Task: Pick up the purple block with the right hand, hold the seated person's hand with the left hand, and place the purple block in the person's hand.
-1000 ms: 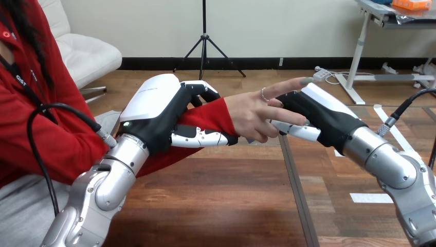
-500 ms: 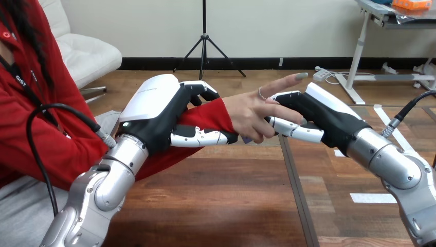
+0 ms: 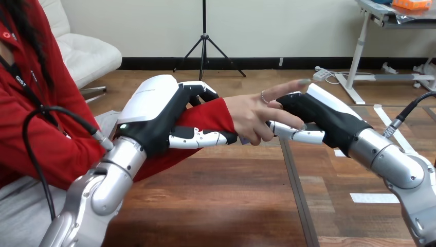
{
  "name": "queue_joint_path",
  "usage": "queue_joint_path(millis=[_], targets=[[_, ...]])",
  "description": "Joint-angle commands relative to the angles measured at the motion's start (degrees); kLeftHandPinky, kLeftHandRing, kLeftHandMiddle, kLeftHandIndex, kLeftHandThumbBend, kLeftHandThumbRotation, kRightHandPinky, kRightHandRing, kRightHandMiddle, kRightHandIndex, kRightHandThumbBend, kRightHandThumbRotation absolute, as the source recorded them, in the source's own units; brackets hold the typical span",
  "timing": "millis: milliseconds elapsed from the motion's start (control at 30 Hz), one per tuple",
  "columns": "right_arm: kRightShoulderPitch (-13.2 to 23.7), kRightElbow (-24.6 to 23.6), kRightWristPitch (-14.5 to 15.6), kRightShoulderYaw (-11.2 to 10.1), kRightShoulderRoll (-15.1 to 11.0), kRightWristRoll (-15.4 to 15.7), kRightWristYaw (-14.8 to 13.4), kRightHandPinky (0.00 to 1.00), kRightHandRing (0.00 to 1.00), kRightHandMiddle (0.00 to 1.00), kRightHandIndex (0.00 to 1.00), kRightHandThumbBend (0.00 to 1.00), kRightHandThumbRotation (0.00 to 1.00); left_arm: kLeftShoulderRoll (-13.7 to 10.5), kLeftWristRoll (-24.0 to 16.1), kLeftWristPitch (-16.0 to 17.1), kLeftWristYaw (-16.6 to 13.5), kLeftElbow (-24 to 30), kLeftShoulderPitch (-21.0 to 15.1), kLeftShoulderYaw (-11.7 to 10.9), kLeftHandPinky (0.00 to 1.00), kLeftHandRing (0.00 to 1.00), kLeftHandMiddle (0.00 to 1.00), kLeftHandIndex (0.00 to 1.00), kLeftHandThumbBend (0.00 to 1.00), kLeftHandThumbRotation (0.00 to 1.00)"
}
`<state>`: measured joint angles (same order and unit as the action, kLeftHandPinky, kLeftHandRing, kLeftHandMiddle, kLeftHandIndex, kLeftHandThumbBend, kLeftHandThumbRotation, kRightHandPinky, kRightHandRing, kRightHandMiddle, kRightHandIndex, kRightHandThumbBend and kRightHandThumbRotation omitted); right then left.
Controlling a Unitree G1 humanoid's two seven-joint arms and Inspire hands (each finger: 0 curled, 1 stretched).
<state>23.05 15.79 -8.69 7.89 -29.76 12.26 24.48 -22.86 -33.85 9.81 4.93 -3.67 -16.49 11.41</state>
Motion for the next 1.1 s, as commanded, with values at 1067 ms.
queue_joint_path(millis=[1067], targets=[[-10.59,-6.23,-2.94,-9.77,-3.61,-8.7,1.31,0.52,0.61,0.65,0.69,0.43,0.69,-2.53,10.65,7.8,0.75,9.84,11.47,-8.0,0.56,0.71,0.76,0.67,0.87,0.63]])
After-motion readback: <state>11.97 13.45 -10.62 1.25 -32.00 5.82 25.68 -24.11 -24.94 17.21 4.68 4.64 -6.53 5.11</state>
